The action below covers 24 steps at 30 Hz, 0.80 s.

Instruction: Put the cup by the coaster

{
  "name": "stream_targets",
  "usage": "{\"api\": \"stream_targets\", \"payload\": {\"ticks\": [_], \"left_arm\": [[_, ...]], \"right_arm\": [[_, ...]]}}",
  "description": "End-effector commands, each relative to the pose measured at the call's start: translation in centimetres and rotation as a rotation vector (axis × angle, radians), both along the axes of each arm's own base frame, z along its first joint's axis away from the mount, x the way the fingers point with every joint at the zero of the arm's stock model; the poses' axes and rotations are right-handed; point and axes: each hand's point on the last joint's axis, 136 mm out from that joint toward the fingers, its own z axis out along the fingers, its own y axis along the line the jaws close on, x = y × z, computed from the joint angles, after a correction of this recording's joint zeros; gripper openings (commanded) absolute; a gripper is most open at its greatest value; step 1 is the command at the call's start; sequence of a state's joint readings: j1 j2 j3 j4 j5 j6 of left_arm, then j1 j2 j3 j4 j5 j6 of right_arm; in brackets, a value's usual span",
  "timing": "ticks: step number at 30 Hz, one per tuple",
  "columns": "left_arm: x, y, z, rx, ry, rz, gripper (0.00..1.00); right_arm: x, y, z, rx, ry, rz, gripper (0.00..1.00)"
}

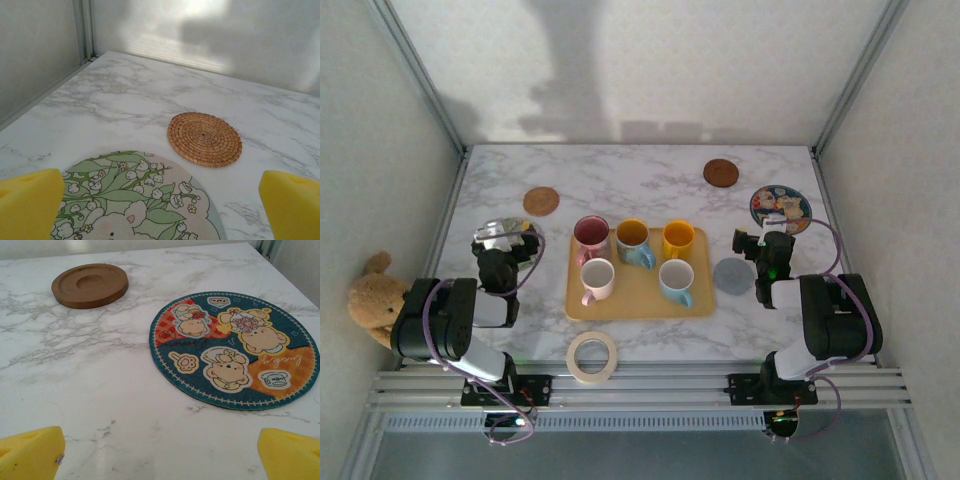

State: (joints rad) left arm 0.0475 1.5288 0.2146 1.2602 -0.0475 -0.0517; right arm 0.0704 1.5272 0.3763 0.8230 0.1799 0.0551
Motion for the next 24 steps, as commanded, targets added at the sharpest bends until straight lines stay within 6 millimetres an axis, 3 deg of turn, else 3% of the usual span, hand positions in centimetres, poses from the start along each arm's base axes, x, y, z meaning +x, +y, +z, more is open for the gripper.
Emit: {"api": "stream_targets", "payload": {"ticks": [1, 24], "left_arm": [[0.46, -0.31, 0.79, 0.008, -0.027, -0.017, 0.99], [0.46, 0.43, 1.24, -0.002, -0.028, 0.026, 1.0]], "right_arm": [[0.44, 0.25, 0.46, -0.007, -0.016, 0.01, 0.99], [0.41, 0.13, 0.59, -0.022, -0.022, -0.006, 0.99]]}}
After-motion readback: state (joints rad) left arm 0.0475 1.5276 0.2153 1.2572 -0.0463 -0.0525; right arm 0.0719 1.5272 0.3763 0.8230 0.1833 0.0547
